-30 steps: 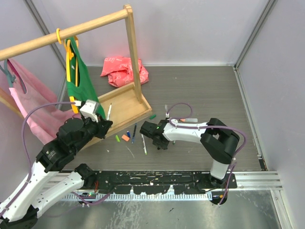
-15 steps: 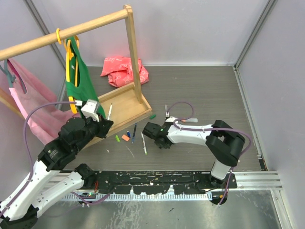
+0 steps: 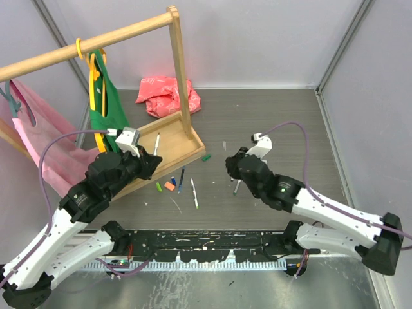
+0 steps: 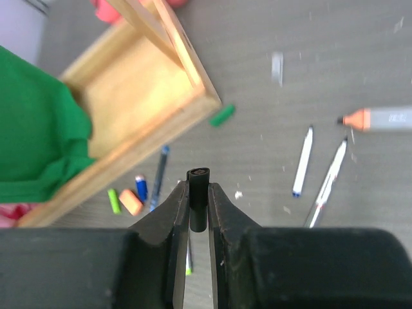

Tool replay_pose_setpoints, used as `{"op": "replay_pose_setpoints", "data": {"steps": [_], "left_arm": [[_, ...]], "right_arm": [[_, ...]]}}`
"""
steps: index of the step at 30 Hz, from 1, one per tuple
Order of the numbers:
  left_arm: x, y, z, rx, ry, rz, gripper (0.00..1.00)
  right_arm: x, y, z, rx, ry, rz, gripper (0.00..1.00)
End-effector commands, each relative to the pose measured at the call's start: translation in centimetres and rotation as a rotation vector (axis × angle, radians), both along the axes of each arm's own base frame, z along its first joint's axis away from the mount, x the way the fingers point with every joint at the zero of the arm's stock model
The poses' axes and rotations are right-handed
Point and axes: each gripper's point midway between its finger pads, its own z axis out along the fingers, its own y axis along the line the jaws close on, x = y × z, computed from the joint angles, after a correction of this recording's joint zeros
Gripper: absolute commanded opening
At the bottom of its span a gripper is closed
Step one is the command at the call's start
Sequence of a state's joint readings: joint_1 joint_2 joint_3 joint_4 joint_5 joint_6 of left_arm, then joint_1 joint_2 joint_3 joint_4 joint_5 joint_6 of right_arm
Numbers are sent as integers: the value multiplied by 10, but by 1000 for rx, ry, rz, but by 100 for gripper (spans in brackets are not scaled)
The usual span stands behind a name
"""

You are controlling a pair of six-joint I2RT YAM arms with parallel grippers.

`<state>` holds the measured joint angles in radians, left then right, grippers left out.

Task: Insert the pens into the pen caps
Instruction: Insert the pen cap onto the pen.

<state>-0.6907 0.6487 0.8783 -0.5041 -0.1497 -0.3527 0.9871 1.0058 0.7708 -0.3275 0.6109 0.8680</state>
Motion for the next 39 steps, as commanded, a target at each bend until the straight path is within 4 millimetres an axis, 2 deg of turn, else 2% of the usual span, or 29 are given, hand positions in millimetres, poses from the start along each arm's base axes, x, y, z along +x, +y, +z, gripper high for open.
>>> {"op": "replay_pose_setpoints", "data": {"steps": [1,6,11,16,24,26,32,39], "left_arm": [[1,-14,50,-123,-115,-56,0],[-2,-31,68,-160,-144,-142,0],[1,-48,76,-154,-116,-203,0],[-3,-69,90,-185,-123,-314,0],[-12,-93,107,-273,-137,-411,0],[-17,-99,113,-307,-162,-425,0],[-27,-117,115,-335,-180,-475,0],[-27,-118,116,-374,-215,-469,0]], "right_arm": [[15,-10,81,7,-289,50,0],[12,-11,145,36,-460,122,0],[7,-2,202,127,-607,197,0],[2,3,247,256,-749,229,0],[-14,11,305,394,-892,344,0],[-14,14,313,427,-898,356,0],[-12,19,325,537,-895,352,0],[-14,33,326,619,-859,402,0]]}}
